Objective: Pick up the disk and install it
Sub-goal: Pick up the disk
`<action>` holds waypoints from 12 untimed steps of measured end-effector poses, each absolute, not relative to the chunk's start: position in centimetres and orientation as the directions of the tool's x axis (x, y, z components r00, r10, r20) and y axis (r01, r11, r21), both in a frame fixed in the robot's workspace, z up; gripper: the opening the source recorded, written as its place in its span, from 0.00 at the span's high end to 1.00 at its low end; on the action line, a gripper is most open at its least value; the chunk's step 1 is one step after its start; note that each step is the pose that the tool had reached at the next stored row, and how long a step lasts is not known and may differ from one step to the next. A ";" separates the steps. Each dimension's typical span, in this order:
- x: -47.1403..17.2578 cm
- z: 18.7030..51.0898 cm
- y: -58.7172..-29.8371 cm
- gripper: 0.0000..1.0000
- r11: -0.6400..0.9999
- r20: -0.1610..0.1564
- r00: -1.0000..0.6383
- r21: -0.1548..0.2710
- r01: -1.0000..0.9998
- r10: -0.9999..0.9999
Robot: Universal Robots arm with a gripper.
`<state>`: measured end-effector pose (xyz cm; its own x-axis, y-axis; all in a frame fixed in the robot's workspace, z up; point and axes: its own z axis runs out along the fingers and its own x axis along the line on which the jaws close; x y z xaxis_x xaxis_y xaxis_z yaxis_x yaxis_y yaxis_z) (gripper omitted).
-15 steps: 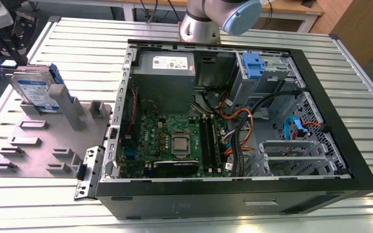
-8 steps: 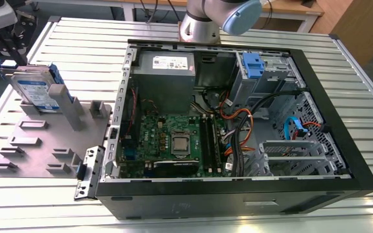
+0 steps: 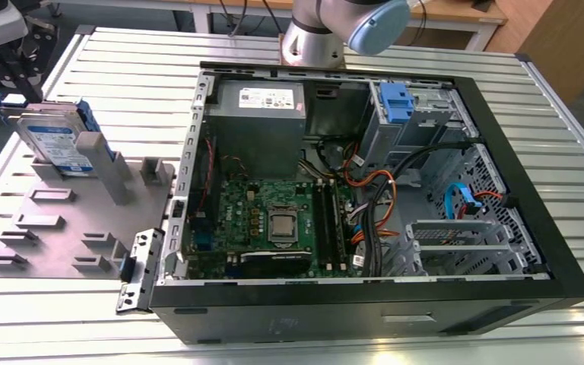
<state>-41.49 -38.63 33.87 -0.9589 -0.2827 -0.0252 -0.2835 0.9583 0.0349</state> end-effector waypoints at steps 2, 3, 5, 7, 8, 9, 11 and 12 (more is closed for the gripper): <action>-41.5 33.9 -38.6 0.89 0.950 -0.025 -0.950 0.035 -0.312 -0.311; -41.5 33.9 -38.6 0.89 0.944 -0.025 -0.945 0.035 -0.328 -0.327; -41.5 33.9 -38.6 0.89 0.932 -0.025 -0.932 0.035 -0.361 -0.361; -41.5 33.9 -38.6 0.89 0.918 -0.025 -0.918 0.035 -0.396 -0.395; -41.5 33.9 -38.6 0.89 0.910 -0.025 -0.911 0.035 -0.413 -0.412; -41.5 33.9 -38.6 0.89 0.903 -0.025 -0.903 0.035 -0.429 -0.428; -41.5 33.9 -38.6 0.89 0.887 -0.025 -0.887 0.035 -0.461 -0.461; -41.5 33.9 -38.6 0.89 0.878 -0.025 -0.879 0.035 -0.477 -0.476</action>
<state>-41.49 -38.63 33.86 -0.8789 -0.4764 -0.0251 -0.4770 0.8782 0.0349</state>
